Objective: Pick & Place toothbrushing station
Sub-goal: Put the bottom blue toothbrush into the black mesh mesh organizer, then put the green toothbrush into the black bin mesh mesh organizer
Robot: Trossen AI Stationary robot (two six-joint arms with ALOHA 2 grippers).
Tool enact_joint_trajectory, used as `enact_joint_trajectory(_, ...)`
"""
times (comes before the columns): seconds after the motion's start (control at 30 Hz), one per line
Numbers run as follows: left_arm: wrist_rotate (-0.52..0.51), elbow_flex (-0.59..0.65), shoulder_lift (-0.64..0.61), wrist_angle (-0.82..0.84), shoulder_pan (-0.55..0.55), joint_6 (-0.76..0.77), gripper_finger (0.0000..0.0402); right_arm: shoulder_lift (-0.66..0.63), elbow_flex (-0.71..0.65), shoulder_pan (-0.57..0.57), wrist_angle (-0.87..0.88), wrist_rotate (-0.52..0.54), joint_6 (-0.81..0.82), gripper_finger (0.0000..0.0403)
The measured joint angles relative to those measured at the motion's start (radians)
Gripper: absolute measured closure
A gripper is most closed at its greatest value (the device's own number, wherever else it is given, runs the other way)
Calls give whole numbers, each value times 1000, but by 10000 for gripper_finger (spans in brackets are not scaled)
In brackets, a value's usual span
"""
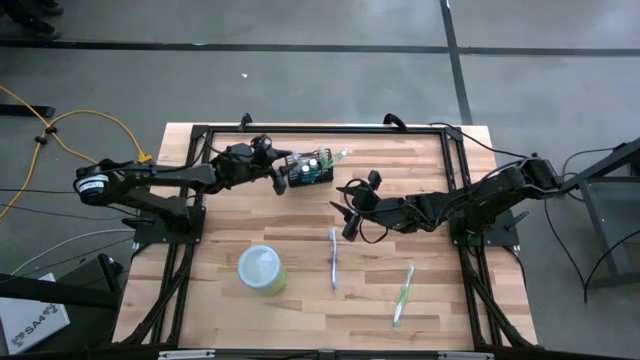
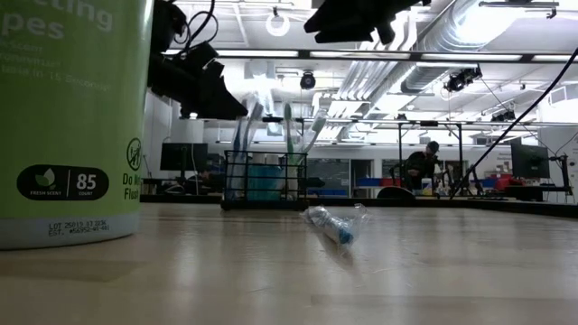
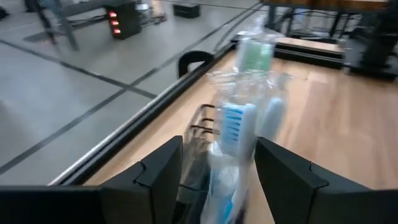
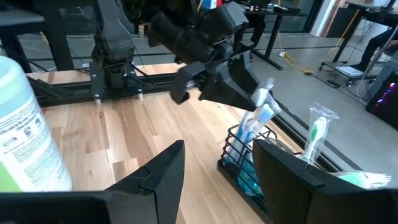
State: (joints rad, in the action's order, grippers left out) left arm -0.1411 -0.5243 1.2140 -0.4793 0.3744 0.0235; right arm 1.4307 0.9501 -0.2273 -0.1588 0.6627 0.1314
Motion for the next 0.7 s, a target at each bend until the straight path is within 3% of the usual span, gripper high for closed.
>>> enact_joint_trajectory(0.7, -48, 0, -41, 9, -40, -27, 208, 0, 0, 0, -1, -11, 0, 222)
